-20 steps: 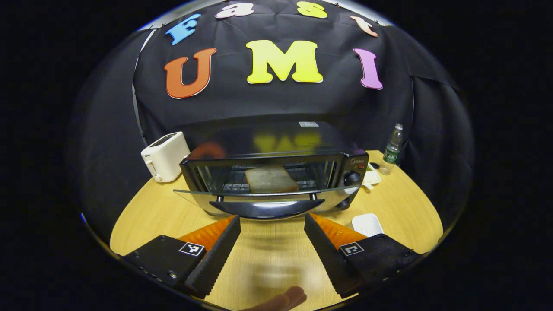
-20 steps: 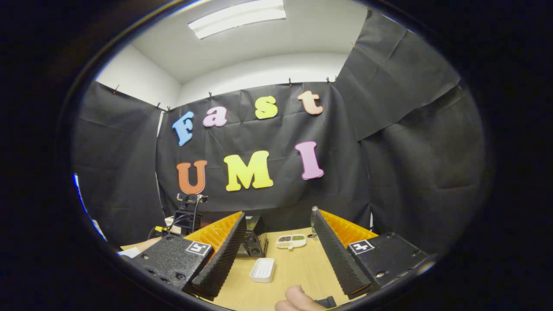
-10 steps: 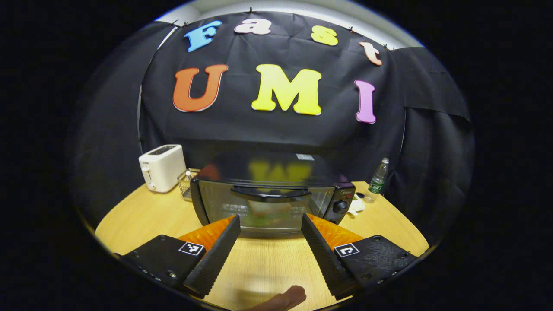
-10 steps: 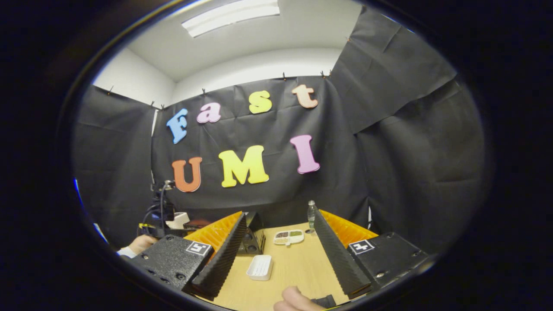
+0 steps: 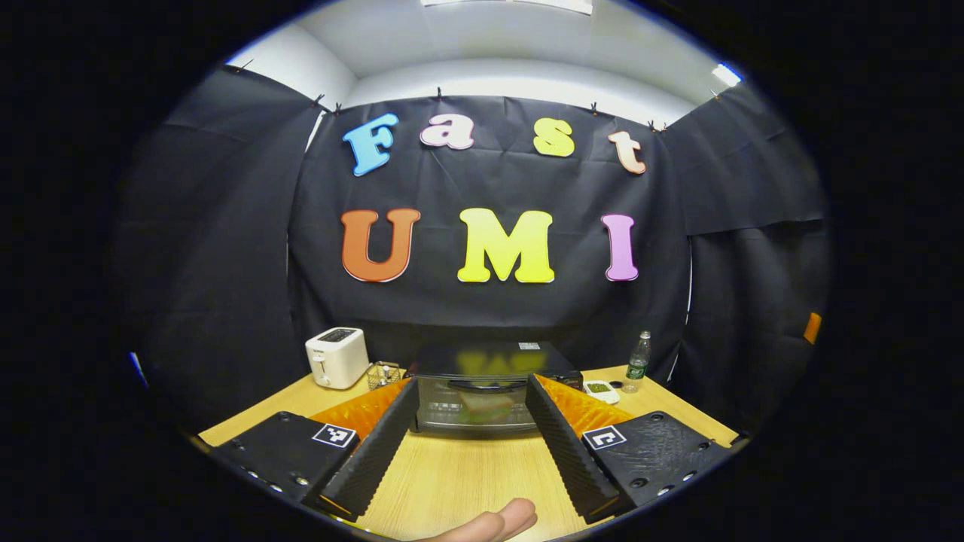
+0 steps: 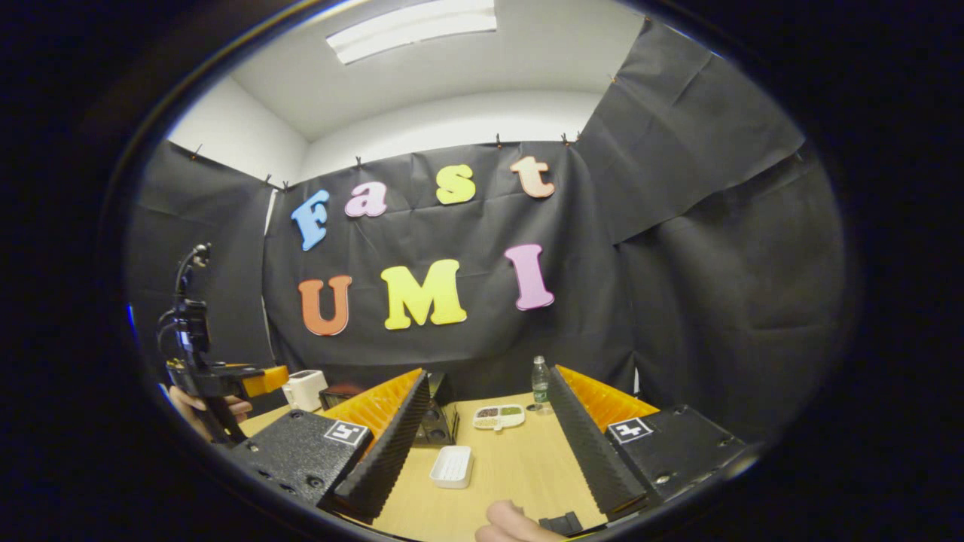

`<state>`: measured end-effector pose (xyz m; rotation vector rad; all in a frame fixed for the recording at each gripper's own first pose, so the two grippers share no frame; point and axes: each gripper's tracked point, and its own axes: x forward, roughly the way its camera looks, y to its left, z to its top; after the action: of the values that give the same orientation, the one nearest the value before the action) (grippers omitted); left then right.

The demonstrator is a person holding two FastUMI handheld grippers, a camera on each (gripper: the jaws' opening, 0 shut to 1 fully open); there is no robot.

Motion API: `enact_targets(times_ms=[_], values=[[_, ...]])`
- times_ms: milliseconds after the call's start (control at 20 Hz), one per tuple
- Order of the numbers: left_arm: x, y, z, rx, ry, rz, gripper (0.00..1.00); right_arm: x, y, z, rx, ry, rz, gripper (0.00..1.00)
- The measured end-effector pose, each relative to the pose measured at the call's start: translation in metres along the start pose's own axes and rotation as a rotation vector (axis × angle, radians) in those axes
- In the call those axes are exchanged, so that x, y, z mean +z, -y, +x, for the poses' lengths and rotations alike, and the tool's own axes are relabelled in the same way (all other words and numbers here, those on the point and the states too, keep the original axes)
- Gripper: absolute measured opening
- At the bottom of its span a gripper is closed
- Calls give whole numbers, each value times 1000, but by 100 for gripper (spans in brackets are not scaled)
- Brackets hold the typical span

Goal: Open the electric oven with the left hand, put the food in, and close the electric oven.

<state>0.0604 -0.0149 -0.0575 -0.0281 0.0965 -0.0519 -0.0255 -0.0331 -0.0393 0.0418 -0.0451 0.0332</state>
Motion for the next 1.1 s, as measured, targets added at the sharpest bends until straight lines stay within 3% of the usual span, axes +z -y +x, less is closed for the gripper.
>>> enact_targets(times_ms=[350, 400, 450, 550, 750, 1100], values=[[-18, -16, -90, 91, -10, 14, 94, -12, -30, -7, 54, -25, -14, 96], [-15, -16, -99, 99, 4, 6, 94, -10, -34, -8, 62, -22, -19, 100], [-12, -12, -108, 90, 18, -3, 93, -10, -37, -10, 67, -20, -24, 95], [-4, 4, -122, 55, 44, 4, 93, -11, -41, -14, 74, -20, -34, 96], [1, 2, -133, 66, 60, 45, 94, -7, -45, -17, 71, -16, -29, 95], [10, 0, -136, 46, 91, 14, 94, -1, -59, -22, 100, -8, -40, 95]])
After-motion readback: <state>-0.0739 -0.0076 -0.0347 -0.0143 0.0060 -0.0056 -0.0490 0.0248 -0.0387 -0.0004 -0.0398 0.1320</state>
